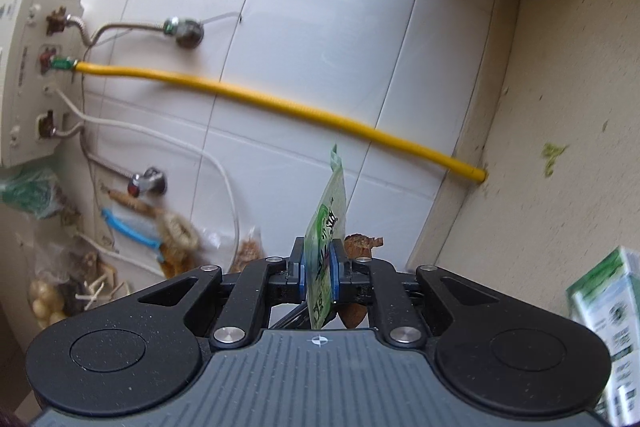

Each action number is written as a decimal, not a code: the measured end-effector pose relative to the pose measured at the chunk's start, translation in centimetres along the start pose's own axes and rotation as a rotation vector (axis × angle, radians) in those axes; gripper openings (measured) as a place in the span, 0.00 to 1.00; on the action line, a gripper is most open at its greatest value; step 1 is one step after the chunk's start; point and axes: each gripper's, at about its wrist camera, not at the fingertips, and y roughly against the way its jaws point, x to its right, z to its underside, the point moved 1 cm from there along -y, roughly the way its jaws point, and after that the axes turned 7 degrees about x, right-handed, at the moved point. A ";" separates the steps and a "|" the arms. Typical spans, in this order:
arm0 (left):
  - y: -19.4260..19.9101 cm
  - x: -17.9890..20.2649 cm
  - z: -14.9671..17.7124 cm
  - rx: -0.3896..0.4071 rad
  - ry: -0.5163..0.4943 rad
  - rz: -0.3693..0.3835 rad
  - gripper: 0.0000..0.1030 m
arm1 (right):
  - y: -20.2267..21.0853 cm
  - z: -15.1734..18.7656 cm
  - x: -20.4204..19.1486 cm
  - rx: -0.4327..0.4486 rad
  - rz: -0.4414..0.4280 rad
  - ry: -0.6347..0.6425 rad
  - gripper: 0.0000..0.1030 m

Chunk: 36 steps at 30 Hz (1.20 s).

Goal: Collect trash
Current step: 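Carry the sweet potato and green bag down over the trash bin, then open both grippers to drop the sweet potato and bag into the bin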

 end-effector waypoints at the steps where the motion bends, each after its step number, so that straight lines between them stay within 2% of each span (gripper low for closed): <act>1: 0.7 -0.2 0.3 0.003 0.008 -0.017 0.36 | -0.3 0.4 -0.1 -0.019 -0.008 -0.002 0.16; 13: 7.5 -3.8 5.0 -0.023 0.135 -0.223 0.36 | -5.8 6.0 0.6 -0.271 -0.027 -0.052 0.16; 22: 10.2 -7.8 8.0 -0.080 0.227 -0.319 0.36 | -11.3 10.6 1.8 -0.433 -0.005 -0.095 0.16; 29: 11.0 -10.4 10.8 -0.134 0.253 -0.372 0.36 | -14.3 13.8 2.5 -0.522 0.057 -0.080 0.16; 36: 9.3 -13.5 14.1 -0.231 0.290 -0.420 0.36 | -17.3 17.1 5.5 -0.605 0.171 -0.085 0.18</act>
